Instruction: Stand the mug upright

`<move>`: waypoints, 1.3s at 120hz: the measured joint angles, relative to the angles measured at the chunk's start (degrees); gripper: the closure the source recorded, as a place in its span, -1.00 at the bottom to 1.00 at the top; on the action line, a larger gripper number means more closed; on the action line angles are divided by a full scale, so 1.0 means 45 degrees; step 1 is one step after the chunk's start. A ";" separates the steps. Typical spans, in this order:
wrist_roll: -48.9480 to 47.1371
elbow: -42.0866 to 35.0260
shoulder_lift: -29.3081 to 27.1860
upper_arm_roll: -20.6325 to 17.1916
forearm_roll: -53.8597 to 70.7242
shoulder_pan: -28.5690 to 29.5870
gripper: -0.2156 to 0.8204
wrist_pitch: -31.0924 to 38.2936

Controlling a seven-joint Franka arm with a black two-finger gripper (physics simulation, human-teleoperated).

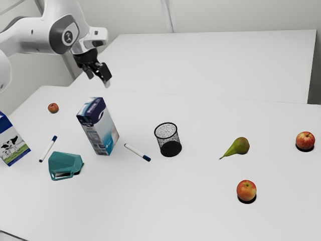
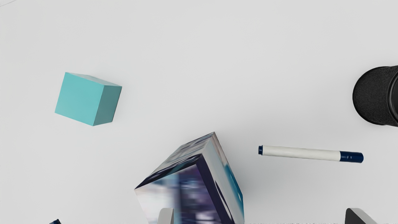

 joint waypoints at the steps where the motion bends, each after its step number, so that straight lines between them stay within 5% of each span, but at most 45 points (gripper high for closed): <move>1: 0.0003 -0.0035 -0.0015 0.0017 -0.0018 0.0008 -0.58 -0.0004; 28: 0.0455 -0.0329 -0.1253 0.0418 -0.0235 0.0563 -0.58 -0.0163; 53: 0.1605 0.0082 -0.1035 0.0885 -0.1452 0.1547 -0.58 -0.1028; 98: 0.3611 0.0039 0.0046 0.1210 -0.2211 0.5411 -0.58 -0.2849; 156: 0.5350 -0.1081 0.1983 0.1763 -0.3637 0.5661 -0.58 -0.3613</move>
